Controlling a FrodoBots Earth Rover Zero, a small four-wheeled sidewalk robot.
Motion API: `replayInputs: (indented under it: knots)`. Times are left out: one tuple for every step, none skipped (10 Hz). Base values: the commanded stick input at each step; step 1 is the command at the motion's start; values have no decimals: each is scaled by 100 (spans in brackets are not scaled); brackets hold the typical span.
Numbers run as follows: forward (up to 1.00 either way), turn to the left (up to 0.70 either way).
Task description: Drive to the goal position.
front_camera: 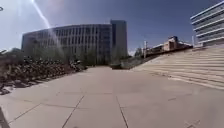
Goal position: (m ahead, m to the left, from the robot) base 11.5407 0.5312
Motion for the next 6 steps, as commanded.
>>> replayInputs:
  knots:
    - [70,-1]
    - [70,-1]
    - [70,-1]
    - [70,-1]
    - [70,-1]
    - [70,-1]
